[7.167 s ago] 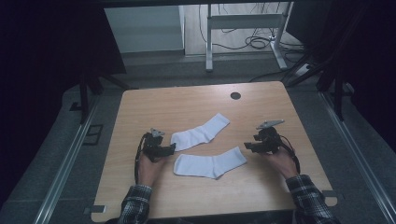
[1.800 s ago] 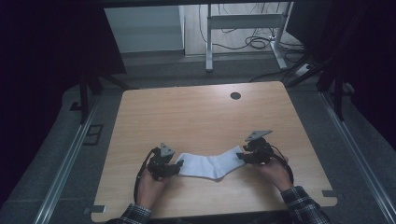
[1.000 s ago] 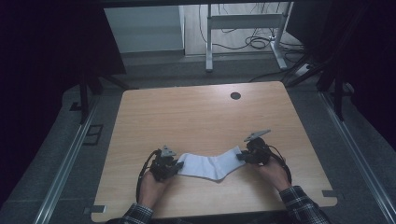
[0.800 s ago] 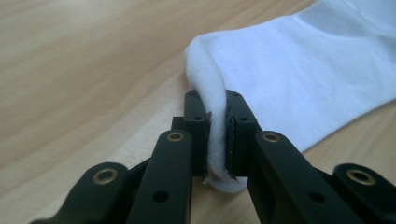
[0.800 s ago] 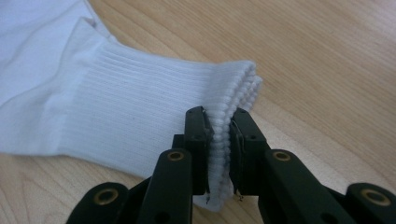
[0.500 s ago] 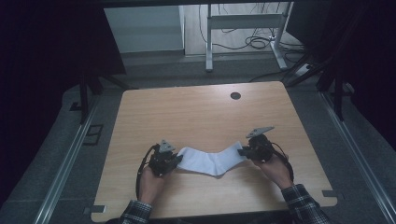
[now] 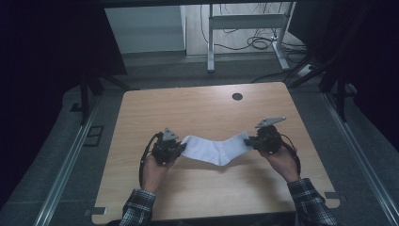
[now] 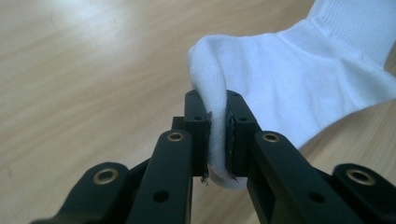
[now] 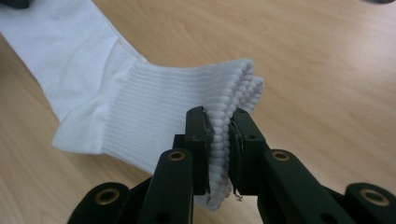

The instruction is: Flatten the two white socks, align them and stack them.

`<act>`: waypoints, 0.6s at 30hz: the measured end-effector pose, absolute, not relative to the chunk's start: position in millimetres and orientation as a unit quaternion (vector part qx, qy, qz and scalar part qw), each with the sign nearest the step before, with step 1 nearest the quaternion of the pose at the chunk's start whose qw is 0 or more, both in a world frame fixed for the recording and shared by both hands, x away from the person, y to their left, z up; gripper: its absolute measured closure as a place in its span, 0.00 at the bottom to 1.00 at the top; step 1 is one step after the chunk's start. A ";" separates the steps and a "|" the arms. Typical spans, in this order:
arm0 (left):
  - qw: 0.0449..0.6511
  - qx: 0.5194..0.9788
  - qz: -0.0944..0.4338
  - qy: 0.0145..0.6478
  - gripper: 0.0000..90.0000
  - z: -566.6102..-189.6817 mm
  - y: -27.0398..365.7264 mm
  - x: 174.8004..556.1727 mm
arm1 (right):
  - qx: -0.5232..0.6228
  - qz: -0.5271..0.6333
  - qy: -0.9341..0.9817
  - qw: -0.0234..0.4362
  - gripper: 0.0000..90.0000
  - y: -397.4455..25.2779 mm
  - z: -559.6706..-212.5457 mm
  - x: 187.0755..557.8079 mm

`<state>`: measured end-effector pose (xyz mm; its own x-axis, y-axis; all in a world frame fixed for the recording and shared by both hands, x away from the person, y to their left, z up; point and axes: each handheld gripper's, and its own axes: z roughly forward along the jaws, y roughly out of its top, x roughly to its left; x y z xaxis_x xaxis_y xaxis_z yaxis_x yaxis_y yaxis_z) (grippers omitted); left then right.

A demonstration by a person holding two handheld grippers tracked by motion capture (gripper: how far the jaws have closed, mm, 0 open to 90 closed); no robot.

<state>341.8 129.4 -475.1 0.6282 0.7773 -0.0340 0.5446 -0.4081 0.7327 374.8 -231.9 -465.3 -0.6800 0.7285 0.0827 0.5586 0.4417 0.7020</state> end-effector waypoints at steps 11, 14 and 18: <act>0.351 0.816 0.193 0.418 0.91 -472.3 117.3 378.7 | 0.403 0.363 0.829 0.136 0.87 -232.3 -456.6 407.1; 0.338 0.816 0.200 0.424 0.91 -481.1 113.9 388.3 | 0.408 0.359 0.828 0.137 0.87 -230.6 -463.4 415.5; 0.319 0.818 0.195 0.437 0.91 -496.7 111.2 396.7 | 0.416 0.355 0.827 0.132 0.87 -228.5 -476.9 425.8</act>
<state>396.7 111.2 -496.7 0.5431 0.8387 0.0396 0.5899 -0.4148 0.6928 425.8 -228.5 -476.9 -0.6197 0.7811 0.0761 0.5937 0.4032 0.6963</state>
